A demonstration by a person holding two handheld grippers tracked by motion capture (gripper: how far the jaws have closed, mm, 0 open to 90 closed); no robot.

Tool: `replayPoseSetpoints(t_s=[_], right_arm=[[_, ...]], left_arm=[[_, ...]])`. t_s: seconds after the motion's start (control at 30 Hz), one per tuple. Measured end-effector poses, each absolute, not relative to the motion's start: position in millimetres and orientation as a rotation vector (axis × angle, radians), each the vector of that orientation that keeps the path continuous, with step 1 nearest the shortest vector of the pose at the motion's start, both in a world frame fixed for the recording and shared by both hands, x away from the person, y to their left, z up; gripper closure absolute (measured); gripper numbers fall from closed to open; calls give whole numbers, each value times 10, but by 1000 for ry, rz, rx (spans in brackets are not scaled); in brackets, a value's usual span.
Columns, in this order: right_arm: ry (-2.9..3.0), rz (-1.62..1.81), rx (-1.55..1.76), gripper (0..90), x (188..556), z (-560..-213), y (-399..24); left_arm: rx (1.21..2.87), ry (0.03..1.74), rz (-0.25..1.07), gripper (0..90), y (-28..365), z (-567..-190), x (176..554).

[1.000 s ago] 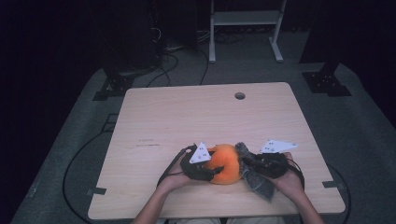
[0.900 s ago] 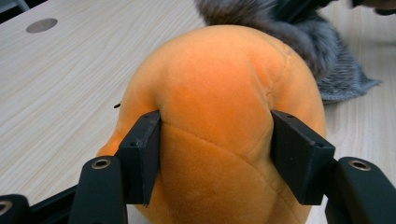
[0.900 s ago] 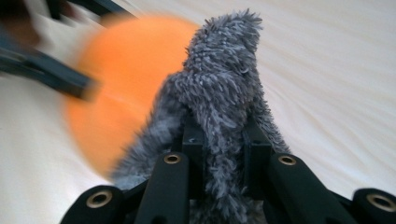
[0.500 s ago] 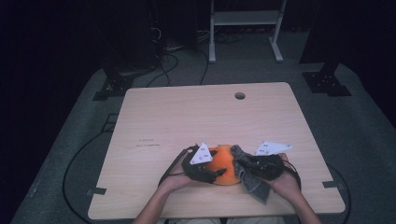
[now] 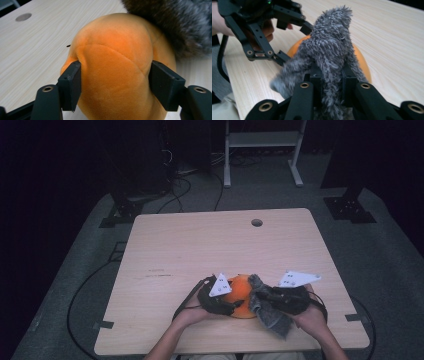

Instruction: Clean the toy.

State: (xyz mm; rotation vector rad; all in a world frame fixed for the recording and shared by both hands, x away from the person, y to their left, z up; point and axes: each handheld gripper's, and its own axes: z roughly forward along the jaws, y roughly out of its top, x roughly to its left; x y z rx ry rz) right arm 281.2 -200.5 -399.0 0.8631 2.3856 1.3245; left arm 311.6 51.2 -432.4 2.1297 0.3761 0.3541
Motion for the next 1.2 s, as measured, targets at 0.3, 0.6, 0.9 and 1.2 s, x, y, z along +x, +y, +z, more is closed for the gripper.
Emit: replayPoseSetpoints(t_s=[0.3, 0.6, 0.9, 1.2], right_arm=[[2360, 1232, 899, 755, 2837, -4045, -2028], [2390, 1210, 845, 756, 2826, -4120, -1960], [2350, 1219, 857, 755, 2807, -4007, -1996], [2373, 1238, 816, 756, 2808, -4061, -1949]], left_arm=[[2124, 375, 353, 328, 477, -4346, 3094], [2098, 423, 315, 119, 513, -4285, 3157], [2137, 323, 377, 343, 440, -4322, 3043], [2116, 302, 322, 262, 494, -4265, 3059]])
